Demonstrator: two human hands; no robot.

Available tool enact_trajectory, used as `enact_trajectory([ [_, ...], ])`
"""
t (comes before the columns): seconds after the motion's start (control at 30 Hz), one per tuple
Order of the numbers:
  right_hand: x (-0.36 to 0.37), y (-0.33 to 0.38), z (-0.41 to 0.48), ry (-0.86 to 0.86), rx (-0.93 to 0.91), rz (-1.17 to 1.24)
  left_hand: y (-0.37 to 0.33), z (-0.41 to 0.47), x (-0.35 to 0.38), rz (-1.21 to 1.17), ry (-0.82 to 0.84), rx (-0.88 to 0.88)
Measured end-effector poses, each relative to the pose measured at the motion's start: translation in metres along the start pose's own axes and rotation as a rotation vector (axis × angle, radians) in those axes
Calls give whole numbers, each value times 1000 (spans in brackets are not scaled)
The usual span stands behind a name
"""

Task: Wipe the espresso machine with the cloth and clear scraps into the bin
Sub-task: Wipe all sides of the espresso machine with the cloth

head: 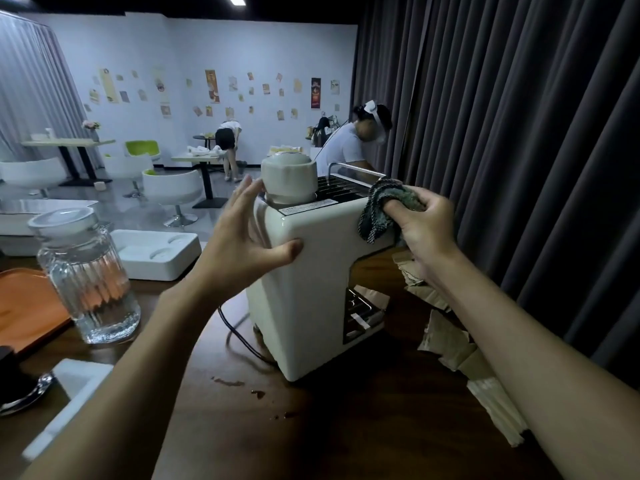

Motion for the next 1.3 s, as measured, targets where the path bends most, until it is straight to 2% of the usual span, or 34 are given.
enact_trajectory([
  [0.07,-4,1,-8,-50,-14,-31,5,-4,-4,-60,-5,-9],
  [0.17,-12,0,-11,-114,-13,-34,3,-16,9,-88,-95,-8],
  [0.33,-13,-2,-14,-103,-24,-30,7,-19,21,-203,-206,-30],
  [0.53,-12,12,-42,-131,-124,-146,13,-17,3,-406,-47,-33],
  [0.63,-10,19,-65,-159,-194,-220,16,-11,-8,-425,46,-56],
  [0.77,-7,20,-81,-191,-237,-282,15,-3,-28,-235,64,-63],
  [0.83,-11,19,-80,-229,-221,-281,8,-5,-29,-98,-9,-79],
  [0.93,-19,14,-66,-248,-98,-148,-14,-18,-9,2,-172,-44],
  [1.07,-14,14,-62,-198,-34,15,-22,-27,21,58,-234,26],
  [1.3,11,28,-97,-195,-172,-199,12,3,-6,36,-110,1],
])
Point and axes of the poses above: each hand's wrist, its own z-axis towards the middle knuckle, its own x-axis out of the palm, y = z × x, the point moved 3 cm from there along z, towards the middle knuckle, and after that the axes turned 11 degrees about -z, right-handed, at the moved point
